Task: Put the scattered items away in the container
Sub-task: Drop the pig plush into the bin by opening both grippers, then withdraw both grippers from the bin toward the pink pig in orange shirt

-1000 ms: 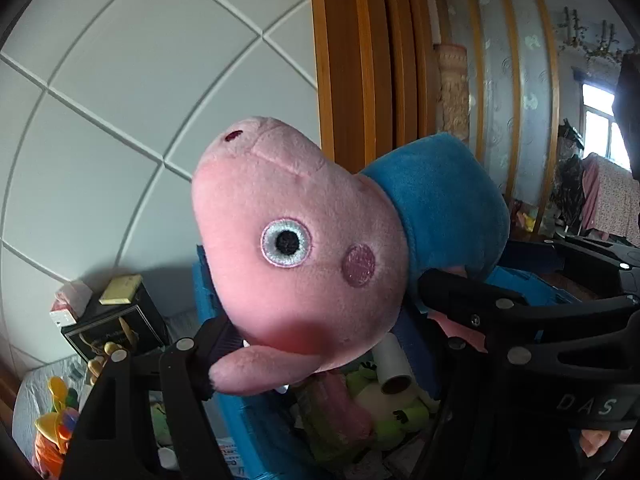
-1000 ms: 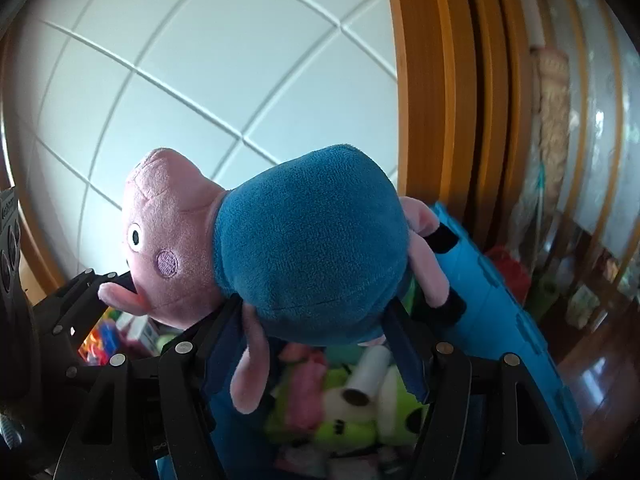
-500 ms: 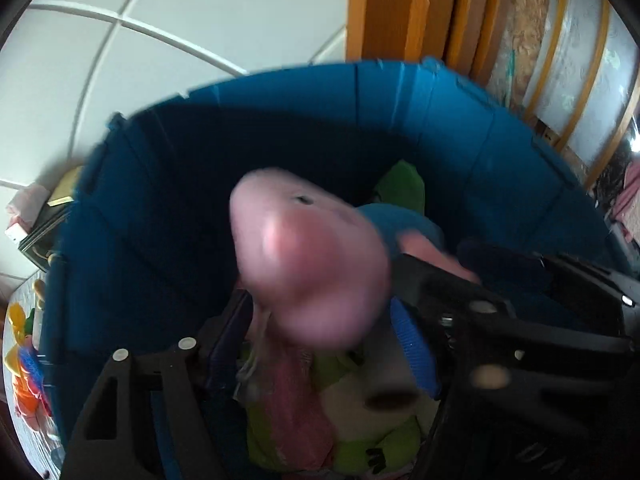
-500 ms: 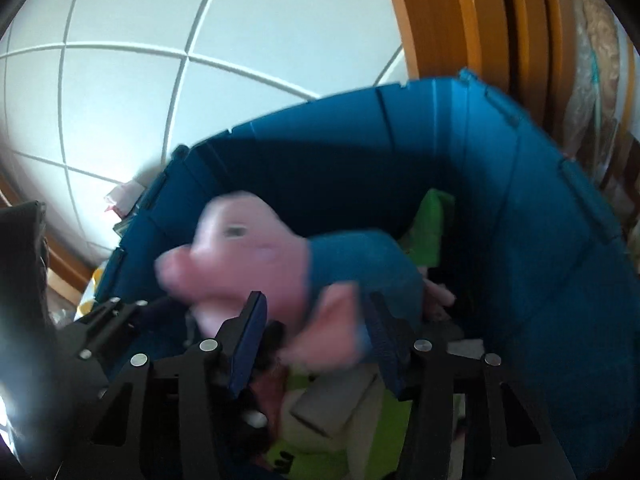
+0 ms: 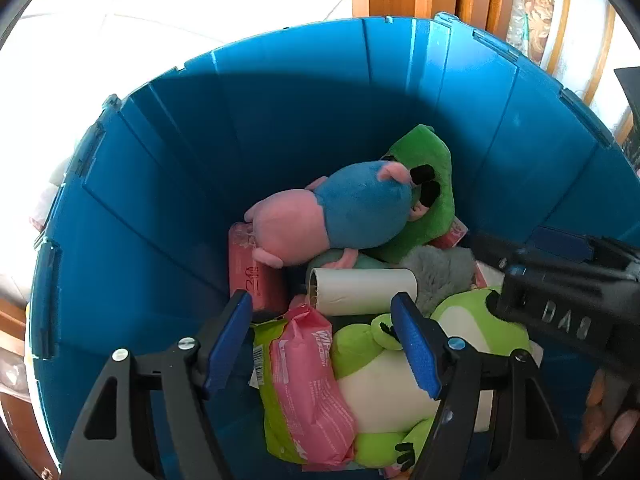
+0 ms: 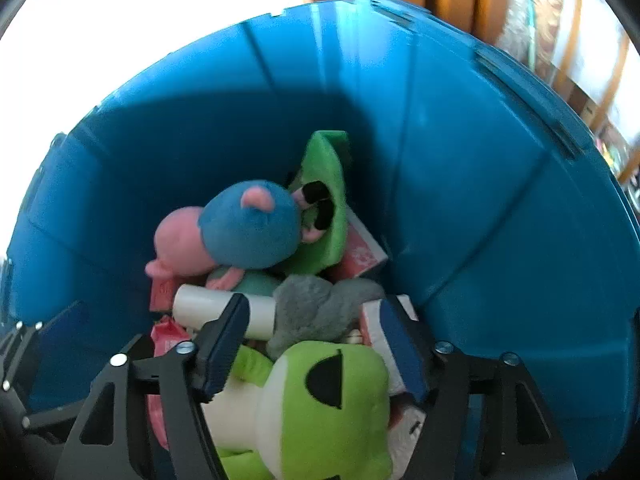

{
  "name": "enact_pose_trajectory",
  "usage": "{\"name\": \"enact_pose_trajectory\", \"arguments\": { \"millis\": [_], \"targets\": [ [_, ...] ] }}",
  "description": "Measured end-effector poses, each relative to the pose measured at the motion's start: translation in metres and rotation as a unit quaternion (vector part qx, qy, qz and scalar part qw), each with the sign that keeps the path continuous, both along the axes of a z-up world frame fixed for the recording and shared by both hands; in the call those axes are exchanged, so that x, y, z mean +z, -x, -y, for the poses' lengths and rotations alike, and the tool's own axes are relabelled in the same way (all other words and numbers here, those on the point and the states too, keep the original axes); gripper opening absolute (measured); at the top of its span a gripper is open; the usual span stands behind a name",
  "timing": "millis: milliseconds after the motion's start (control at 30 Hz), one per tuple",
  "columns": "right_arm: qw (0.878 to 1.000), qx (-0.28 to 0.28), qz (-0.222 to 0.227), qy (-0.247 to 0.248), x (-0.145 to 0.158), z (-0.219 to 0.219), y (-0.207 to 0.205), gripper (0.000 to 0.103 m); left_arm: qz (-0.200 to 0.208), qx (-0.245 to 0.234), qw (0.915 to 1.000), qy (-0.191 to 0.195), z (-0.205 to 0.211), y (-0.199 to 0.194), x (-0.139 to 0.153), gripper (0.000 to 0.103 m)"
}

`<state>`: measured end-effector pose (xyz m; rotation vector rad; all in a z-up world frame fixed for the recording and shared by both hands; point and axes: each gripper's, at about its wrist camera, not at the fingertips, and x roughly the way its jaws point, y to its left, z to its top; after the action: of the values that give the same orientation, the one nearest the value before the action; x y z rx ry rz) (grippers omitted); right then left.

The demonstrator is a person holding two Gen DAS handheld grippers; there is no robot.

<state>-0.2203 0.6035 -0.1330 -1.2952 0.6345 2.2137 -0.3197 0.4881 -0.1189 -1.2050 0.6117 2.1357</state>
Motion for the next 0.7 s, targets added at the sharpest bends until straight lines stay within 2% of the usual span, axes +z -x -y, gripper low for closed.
{"name": "enact_pose_trajectory", "arguments": {
  "millis": [67, 133, 267, 400, 600, 700],
  "targets": [
    [1.000, 0.004, 0.000, -0.006, 0.002, -0.005, 0.001, 0.075, -0.008, 0.000, 0.9999, 0.007, 0.000, -0.003, -0.002, 0.078],
    [1.000, 0.005, -0.001, -0.012, 0.002, -0.004, 0.000, 0.084, -0.015, -0.006, 0.9998, 0.012, -0.003, -0.004, 0.001, 0.078],
    [1.000, 0.001, 0.009, -0.013, 0.000, 0.002, -0.004, 0.085, -0.023, -0.012, 0.9995, 0.019, -0.002, -0.003, 0.003, 0.078],
    [0.999, -0.002, 0.038, -0.026, 0.003, 0.009, -0.008, 0.103, -0.023, -0.012, 0.9994, 0.022, -0.001, -0.003, 0.004, 0.078],
    [0.999, -0.016, 0.045, -0.025, 0.010, 0.013, -0.018, 0.103, -0.025, 0.000, 0.9994, 0.024, 0.005, -0.004, 0.006, 0.079],
    [0.999, -0.009, 0.027, -0.041, 0.020, 0.018, -0.018, 0.103, -0.033, 0.014, 0.9992, 0.016, 0.010, -0.004, 0.011, 0.079]
  ]
}}
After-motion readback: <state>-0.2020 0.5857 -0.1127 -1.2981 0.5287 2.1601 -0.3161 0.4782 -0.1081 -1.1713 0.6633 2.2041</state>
